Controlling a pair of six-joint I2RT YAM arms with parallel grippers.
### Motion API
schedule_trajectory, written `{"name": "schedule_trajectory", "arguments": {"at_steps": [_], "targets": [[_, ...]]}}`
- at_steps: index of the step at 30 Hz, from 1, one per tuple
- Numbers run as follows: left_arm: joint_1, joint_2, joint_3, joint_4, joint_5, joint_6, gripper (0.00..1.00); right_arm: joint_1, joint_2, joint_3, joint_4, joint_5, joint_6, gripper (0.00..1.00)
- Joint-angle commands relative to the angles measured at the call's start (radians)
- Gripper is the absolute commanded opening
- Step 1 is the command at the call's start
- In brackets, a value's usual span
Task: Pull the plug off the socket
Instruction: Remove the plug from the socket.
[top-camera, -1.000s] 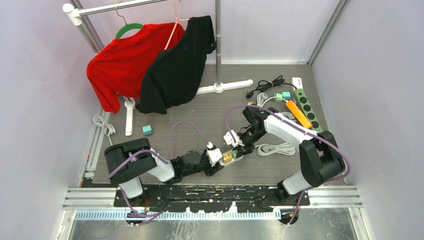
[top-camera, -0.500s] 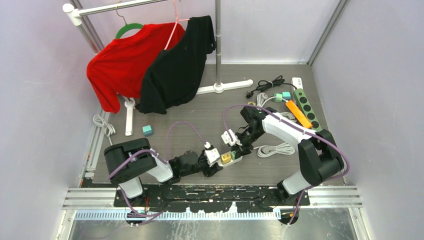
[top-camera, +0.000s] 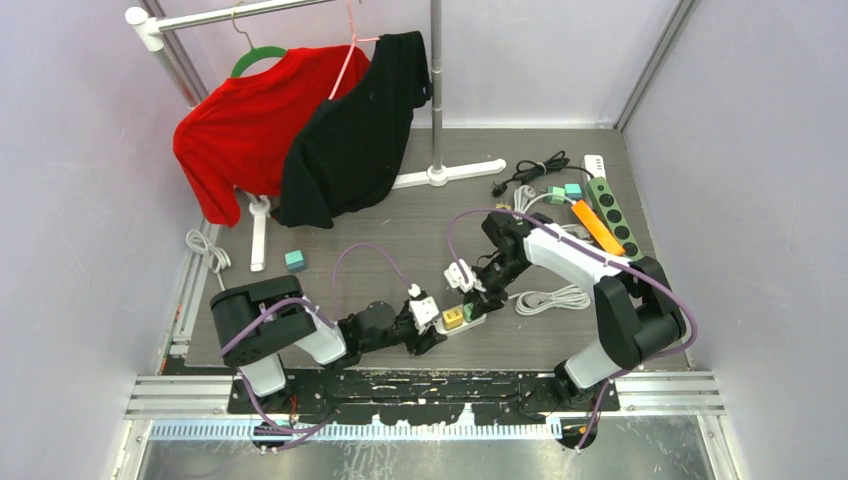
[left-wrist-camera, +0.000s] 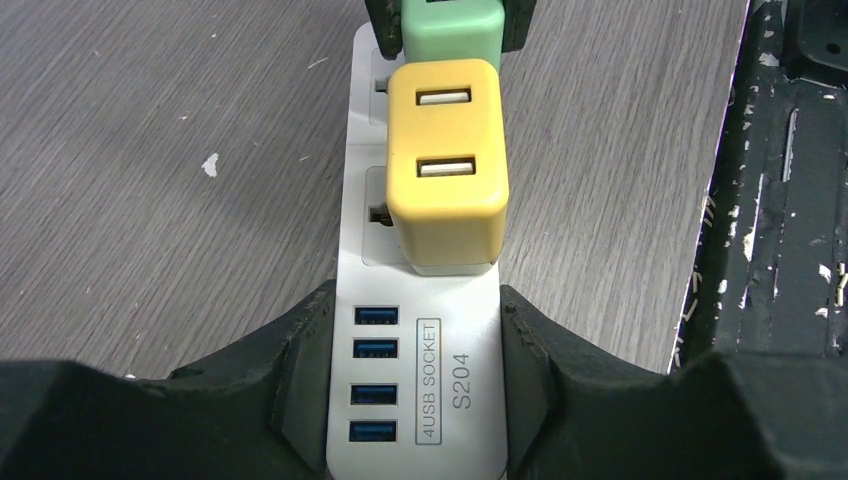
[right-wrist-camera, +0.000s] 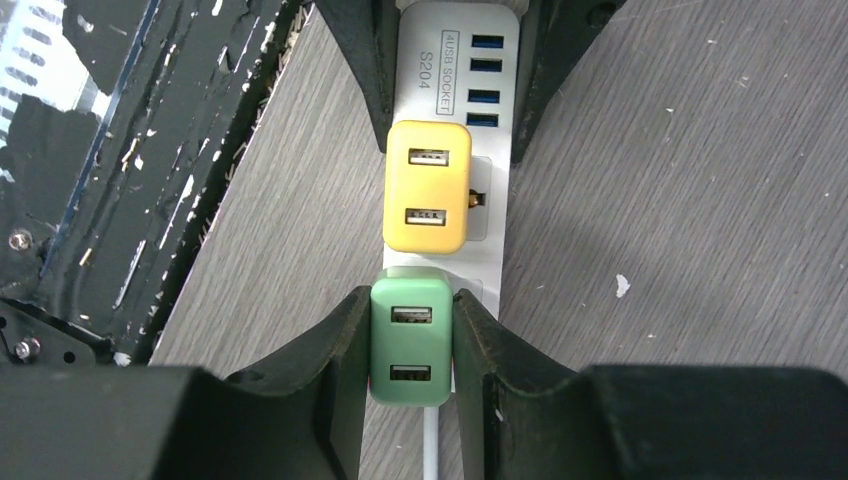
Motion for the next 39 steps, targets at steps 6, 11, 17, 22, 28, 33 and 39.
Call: {"name": "schedule_trajectory", "arguments": {"at_steps": [6, 11, 17, 22, 28, 33, 39], "targets": [[0.018, 0.032, 0.003, -0.018, 0.032, -0.038, 0.0, -0.042, -0.042, -0.001, 0.102, 0.075, 0.171, 0.01], [0.037, 0.047, -0.002, 0.004, 0.059, -0.06, 0.0, -0.061, -0.027, -0.005, -0.085, 0.067, -0.095, 0.01], [0.046, 0.037, 0.018, -0.038, 0.073, -0.068, 0.0, 0.005, -0.02, -0.025, -0.056, -0.002, -0.083, 0.01], [0.048, 0.015, 0.043, -0.138, 0.08, -0.059, 0.0, 0.026, -0.025, -0.02, 0.097, -0.041, 0.128, 0.01], [0.059, 0.021, 0.025, -0.124, 0.082, -0.066, 0.0, -0.047, -0.041, -0.009, 0.15, 0.052, 0.222, 0.01], [0.076, 0.02, 0.007, -0.094, 0.091, -0.078, 0.0, -0.083, -0.041, -0.028, -0.015, 0.078, -0.042, 0.01], [0.086, 0.018, 0.022, -0.121, 0.111, -0.082, 0.0, -0.026, -0.027, -0.038, -0.087, -0.032, -0.171, 0.01]]}}
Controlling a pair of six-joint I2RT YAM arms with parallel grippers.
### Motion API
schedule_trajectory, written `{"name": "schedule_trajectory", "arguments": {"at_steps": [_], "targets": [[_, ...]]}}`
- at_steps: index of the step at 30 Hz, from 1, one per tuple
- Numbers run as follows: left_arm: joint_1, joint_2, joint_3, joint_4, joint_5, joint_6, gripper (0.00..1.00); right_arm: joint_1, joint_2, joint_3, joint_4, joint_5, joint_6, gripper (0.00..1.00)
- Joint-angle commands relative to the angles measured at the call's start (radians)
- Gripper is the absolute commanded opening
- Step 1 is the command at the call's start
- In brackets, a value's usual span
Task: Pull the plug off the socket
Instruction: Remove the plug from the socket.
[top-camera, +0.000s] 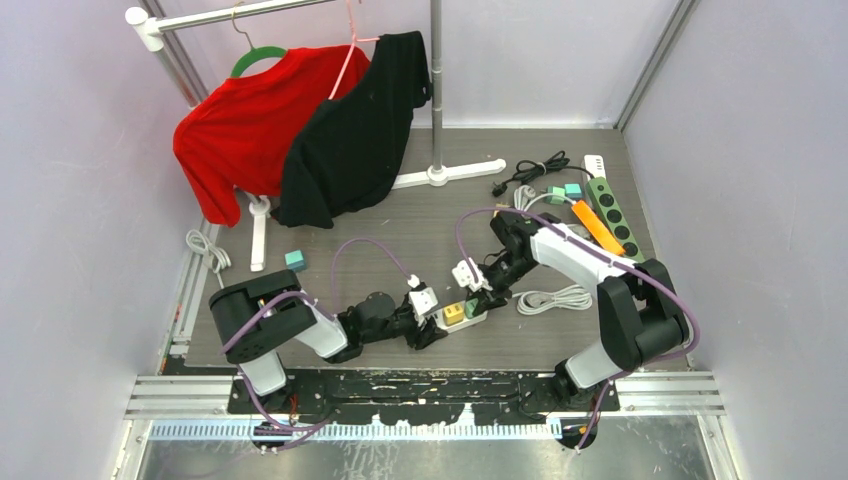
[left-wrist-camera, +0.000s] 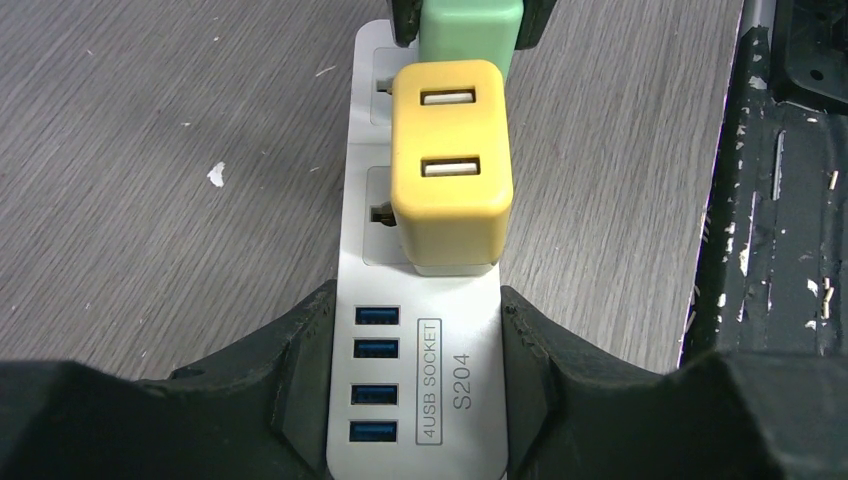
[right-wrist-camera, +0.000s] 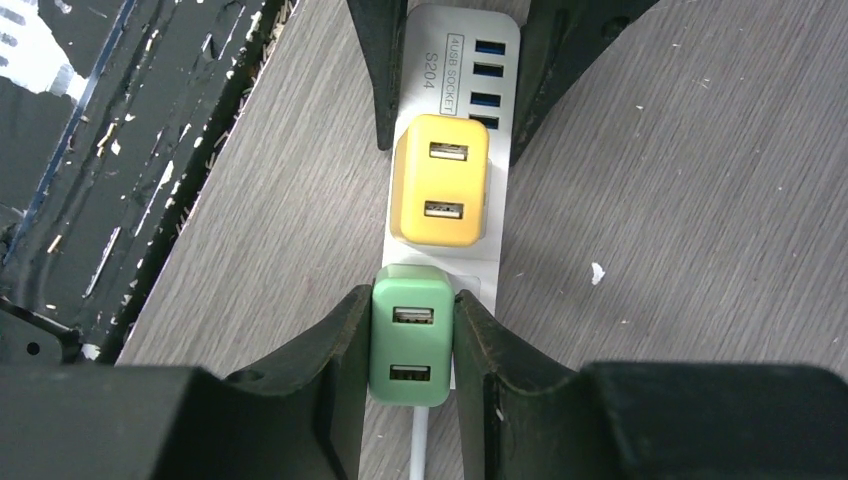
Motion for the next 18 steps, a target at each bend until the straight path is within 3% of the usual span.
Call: {"name": "schedule_trajectory", "arguments": {"at_steps": [1, 5, 9, 13, 18], "targets": [[0.017, 0.014, -0.002, -0.098, 0.013, -0.042, 0.0, 0.049, -0.014, -0.024, -0.063, -0.019, -0.083, 0.01], [0.018, 0.019, 0.002, -0.103, 0.014, -0.042, 0.0, 0.065, -0.023, -0.023, 0.074, -0.068, 0.112, 0.01], [0.019, 0.026, 0.0, -0.1, 0.009, -0.044, 0.0, 0.041, -0.039, -0.03, 0.176, -0.004, 0.234, 0.01], [0.028, 0.033, -0.004, -0.092, 0.017, -0.05, 0.0, -0.033, -0.051, -0.011, 0.131, 0.034, 0.215, 0.01], [0.043, 0.04, -0.006, -0.081, 0.034, -0.057, 0.0, -0.085, -0.067, -0.007, -0.011, 0.052, 0.018, 0.01]]}}
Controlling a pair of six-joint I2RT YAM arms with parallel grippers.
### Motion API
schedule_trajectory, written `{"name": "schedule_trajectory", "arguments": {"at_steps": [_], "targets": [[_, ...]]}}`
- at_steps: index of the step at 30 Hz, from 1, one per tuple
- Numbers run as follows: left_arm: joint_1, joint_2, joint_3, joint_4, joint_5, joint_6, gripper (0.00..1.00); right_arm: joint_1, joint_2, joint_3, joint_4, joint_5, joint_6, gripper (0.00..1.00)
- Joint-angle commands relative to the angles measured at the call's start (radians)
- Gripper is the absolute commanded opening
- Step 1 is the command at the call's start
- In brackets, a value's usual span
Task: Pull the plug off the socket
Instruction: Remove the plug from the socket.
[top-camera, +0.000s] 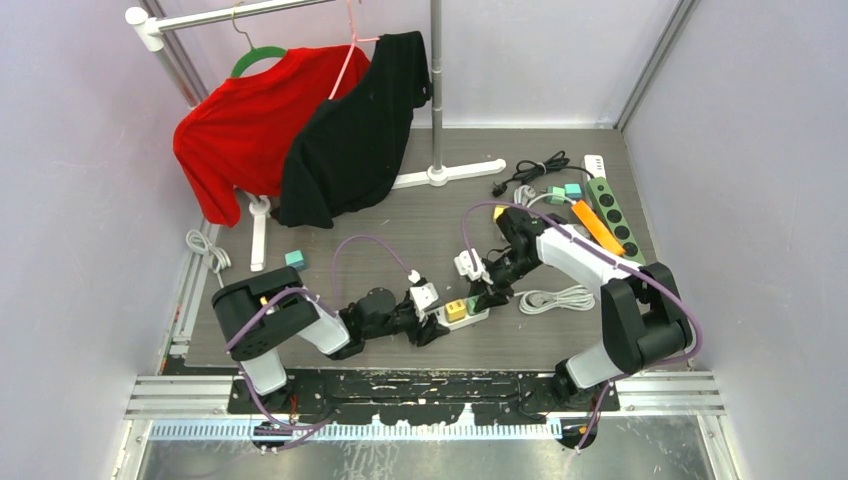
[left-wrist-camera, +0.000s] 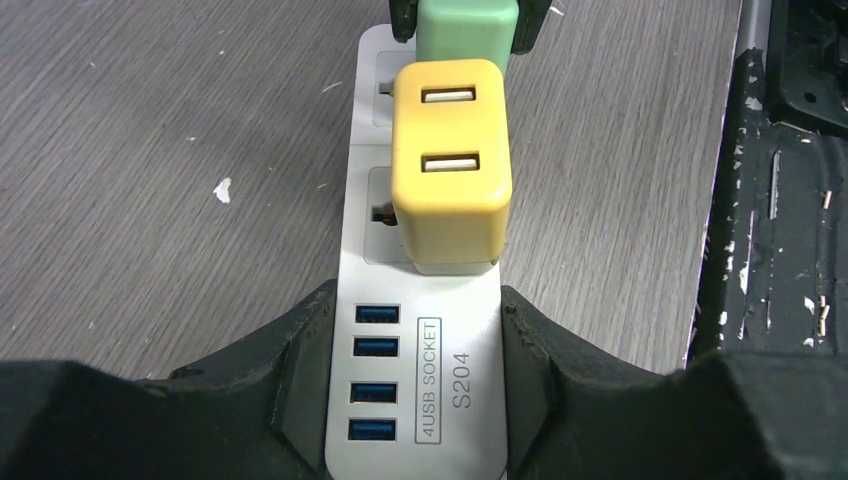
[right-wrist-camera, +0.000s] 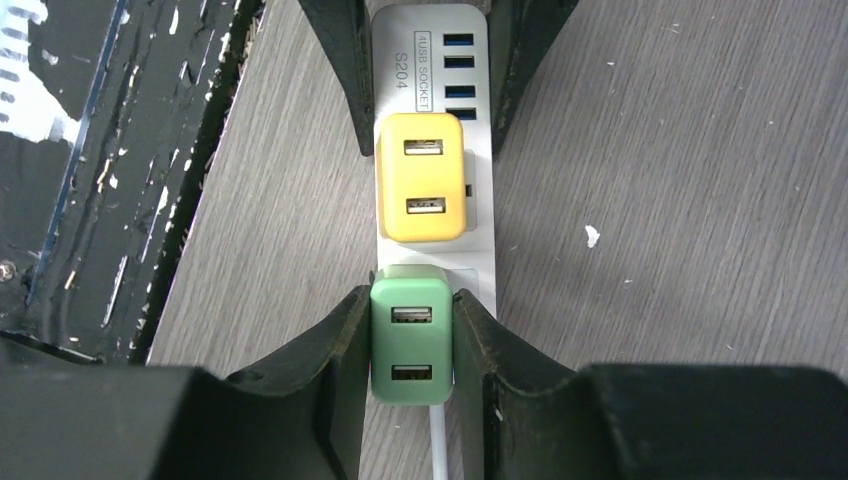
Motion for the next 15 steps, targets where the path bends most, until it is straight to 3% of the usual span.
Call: {"name": "schedule_trajectory", "arguments": {"at_steps": [1, 4, 6, 10, 15], "targets": [[0.022, 0.025, -0.021, -0.082, 0.005, -0.042, 0.0, -0.045, -0.04, 0.008, -0.127, 0.055, -0.206, 0.01], [0.03, 0.023, -0.017, -0.089, 0.014, -0.043, 0.0, -0.031, -0.007, 0.004, -0.218, -0.007, -0.337, 0.01], [0.032, 0.02, -0.011, -0.097, 0.018, -0.042, 0.0, 0.01, 0.001, 0.005, -0.201, -0.025, -0.329, 0.01], [0.032, 0.021, 0.01, -0.136, 0.025, -0.036, 0.0, 0.084, -0.024, -0.007, -0.024, -0.057, -0.085, 0.01], [0.032, 0.031, 0.017, -0.144, 0.025, -0.034, 0.0, 0.076, -0.055, -0.006, 0.139, -0.024, 0.149, 0.01]]}}
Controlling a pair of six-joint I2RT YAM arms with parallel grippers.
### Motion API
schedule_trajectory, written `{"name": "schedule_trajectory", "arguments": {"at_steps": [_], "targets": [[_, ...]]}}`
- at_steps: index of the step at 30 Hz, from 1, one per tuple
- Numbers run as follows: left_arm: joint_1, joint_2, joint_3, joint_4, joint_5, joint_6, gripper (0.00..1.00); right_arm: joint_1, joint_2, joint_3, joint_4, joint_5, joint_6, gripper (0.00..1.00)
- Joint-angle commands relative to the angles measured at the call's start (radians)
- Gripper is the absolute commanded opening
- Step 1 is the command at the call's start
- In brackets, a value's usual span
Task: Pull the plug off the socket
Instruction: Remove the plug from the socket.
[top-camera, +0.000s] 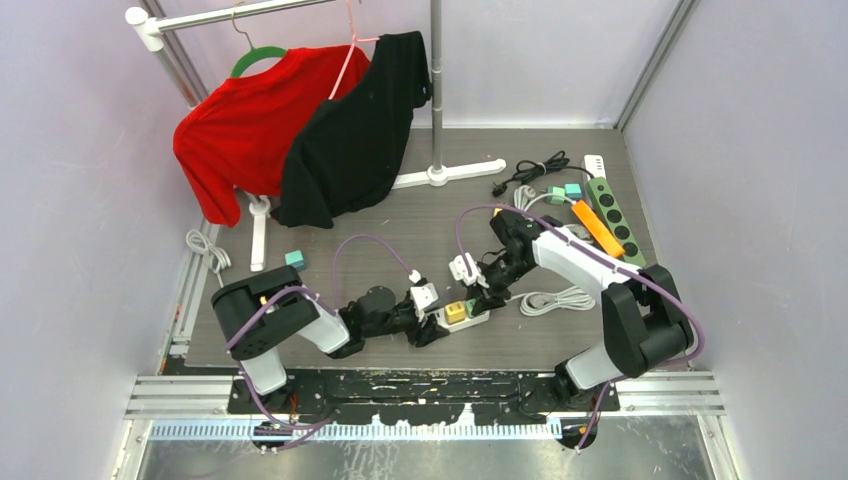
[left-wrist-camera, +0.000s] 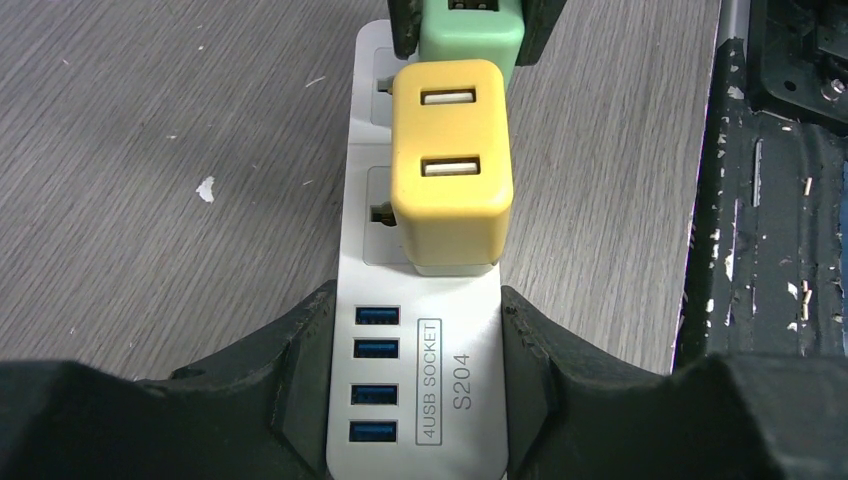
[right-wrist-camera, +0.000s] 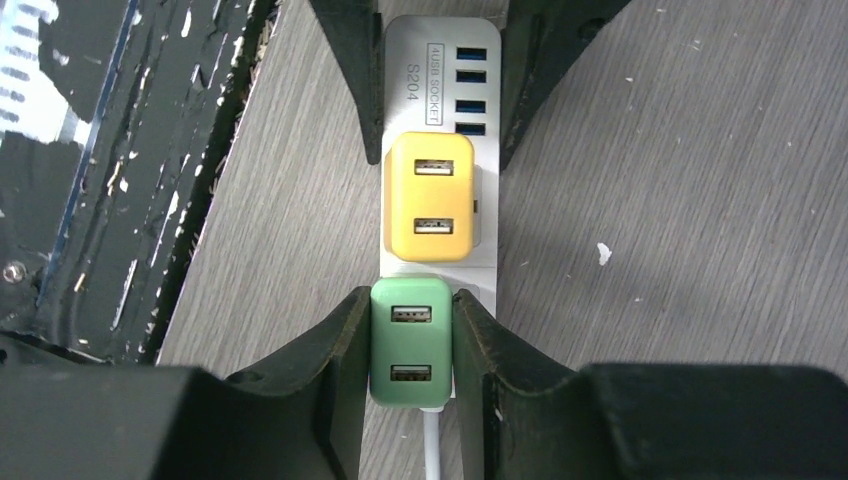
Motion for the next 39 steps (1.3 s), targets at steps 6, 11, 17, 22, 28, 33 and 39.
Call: {"name": "schedule_trajectory", "arguments": {"at_steps": [6, 11, 17, 22, 28, 33, 39], "targets": [[0.02, 0.041, -0.007, -0.102, -0.03, -0.046, 0.0, -0.078, -0.072, -0.002, 0.114, 0.035, 0.122, 0.01], [0.025, 0.044, -0.01, -0.093, -0.032, -0.046, 0.0, -0.106, -0.037, 0.02, -0.153, -0.001, -0.224, 0.01], [0.029, 0.02, -0.002, -0.114, -0.027, -0.041, 0.0, -0.076, 0.004, 0.022, -0.29, -0.111, -0.425, 0.01], [0.03, 0.023, 0.021, -0.146, -0.024, -0.03, 0.0, -0.013, -0.041, -0.013, -0.038, -0.151, -0.13, 0.01], [0.029, 0.038, 0.024, -0.141, -0.024, -0.032, 0.0, -0.045, -0.071, -0.024, 0.157, -0.032, 0.137, 0.01], [0.03, 0.04, 0.016, -0.135, -0.023, -0.035, 0.0, -0.117, -0.091, 0.003, 0.078, 0.03, 0.075, 0.01], [0.03, 0.034, 0.016, -0.138, -0.016, -0.033, 0.0, -0.131, -0.073, 0.016, -0.199, -0.044, -0.263, 0.01]]}}
